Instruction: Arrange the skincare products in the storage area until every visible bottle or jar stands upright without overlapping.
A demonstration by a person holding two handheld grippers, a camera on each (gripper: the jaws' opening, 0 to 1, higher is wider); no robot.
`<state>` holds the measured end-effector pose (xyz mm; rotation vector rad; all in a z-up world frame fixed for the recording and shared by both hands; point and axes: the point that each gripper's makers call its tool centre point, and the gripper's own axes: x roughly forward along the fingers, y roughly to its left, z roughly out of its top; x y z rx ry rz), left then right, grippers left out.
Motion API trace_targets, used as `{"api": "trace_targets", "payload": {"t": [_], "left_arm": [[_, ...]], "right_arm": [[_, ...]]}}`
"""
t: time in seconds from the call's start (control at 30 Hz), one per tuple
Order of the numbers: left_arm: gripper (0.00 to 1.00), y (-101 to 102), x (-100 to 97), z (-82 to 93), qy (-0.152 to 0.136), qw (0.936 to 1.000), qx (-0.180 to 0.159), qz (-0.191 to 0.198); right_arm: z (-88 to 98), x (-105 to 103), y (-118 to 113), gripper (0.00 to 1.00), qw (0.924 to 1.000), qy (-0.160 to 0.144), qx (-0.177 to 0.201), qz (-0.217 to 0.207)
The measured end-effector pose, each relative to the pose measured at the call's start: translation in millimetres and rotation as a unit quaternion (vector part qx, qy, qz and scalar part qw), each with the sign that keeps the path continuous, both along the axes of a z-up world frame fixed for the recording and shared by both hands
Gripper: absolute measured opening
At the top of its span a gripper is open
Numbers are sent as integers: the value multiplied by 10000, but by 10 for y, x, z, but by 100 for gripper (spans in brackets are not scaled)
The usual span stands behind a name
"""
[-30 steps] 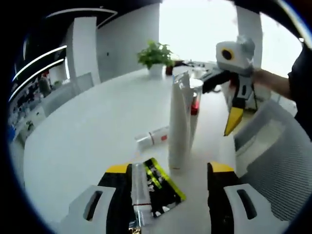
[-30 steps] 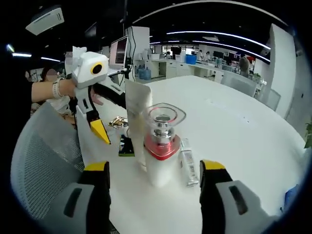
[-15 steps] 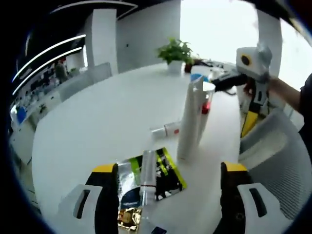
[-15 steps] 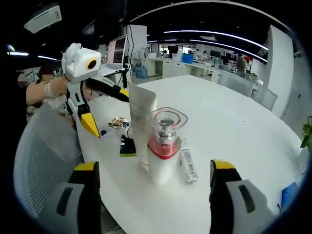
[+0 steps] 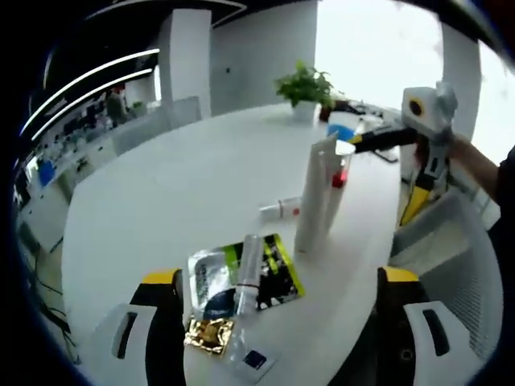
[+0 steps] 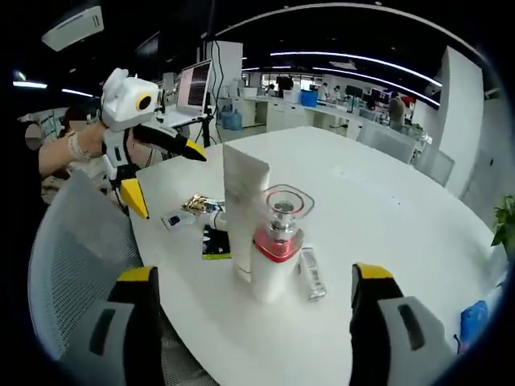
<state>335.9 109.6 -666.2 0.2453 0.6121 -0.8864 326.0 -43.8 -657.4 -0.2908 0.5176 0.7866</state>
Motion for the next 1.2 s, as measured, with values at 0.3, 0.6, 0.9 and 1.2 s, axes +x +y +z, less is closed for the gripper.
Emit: {"api": "trace_targets", "payload": {"t": [0.3,0.6,0.9,1.2], "left_arm": [[97,103,-53,-14,11,9998,26,177],[97,199,-106,-203,206,9990,326,232],[92,202,-18,-395,286,9979,547,201],[74,202,152,-614,371,9959,821,22]], "right_arm": [[46,-35,-31,99,9998,-97,115,-140],[3,-67,-66,99,9998,-31,42,-201],[-9,-66,-59,99,9998,22,55,-192],[-45,-51,-101,99,9995,134,89,-277]]}}
